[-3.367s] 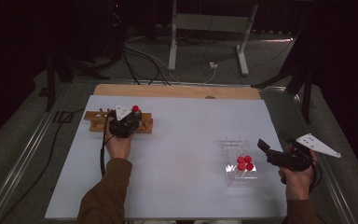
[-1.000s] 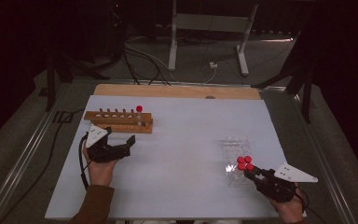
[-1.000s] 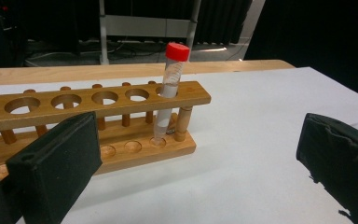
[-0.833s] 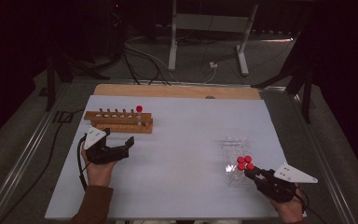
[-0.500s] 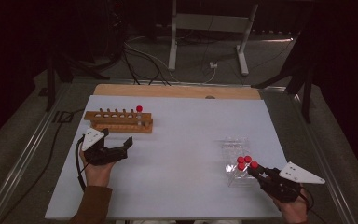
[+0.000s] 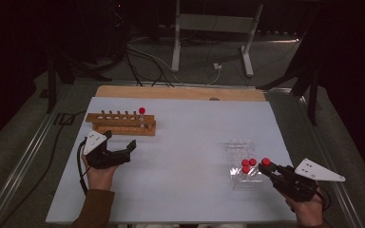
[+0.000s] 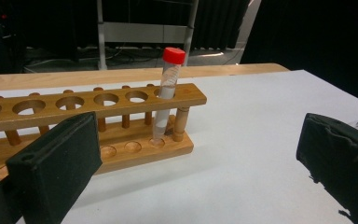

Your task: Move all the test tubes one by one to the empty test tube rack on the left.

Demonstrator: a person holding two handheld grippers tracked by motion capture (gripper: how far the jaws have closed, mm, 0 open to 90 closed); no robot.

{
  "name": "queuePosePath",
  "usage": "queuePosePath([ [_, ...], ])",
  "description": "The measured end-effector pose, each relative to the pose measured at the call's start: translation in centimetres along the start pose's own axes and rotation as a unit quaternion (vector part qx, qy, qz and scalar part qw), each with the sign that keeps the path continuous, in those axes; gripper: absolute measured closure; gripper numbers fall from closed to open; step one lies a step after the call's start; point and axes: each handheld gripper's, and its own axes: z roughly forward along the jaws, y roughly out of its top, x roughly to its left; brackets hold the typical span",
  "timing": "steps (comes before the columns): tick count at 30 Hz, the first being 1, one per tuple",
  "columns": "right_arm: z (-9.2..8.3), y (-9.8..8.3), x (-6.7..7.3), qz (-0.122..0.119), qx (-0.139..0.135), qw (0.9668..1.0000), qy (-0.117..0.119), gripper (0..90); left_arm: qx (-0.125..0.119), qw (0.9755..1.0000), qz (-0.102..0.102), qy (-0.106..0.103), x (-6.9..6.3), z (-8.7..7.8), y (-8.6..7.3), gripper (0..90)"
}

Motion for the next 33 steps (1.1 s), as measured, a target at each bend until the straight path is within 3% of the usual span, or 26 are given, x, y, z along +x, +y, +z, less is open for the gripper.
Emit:
queuePosePath([
  [13, -0.2, 2.3, -1.2, -0.007, 0.006, 0.9997, -0.021, 74.5, 0.000, 1.0000, 0.005, -0.004, -0.5, 0.1, 0.2, 0.7],
  [16, 0.3, 2.7, -1.5, -0.014, 0.009, 0.9994, -0.029, 74.5, 0.000, 1.0000, 0.006, -0.004, -0.5, 0.1, 0.2, 0.7],
  [23, 2.0, 3.3, -2.4, -0.002, 0.005, 0.9995, -0.030, 74.5, -0.004, 0.9999, 0.013, -0.003, -0.5, 0.1, 0.2, 0.7],
  [33, 4.8, 4.7, -1.5, 0.005, -0.010, 0.9999, -0.007, 74.5, -0.012, 0.9995, 0.026, -0.016, -1.1, 0.2, 0.4, 0.7],
])
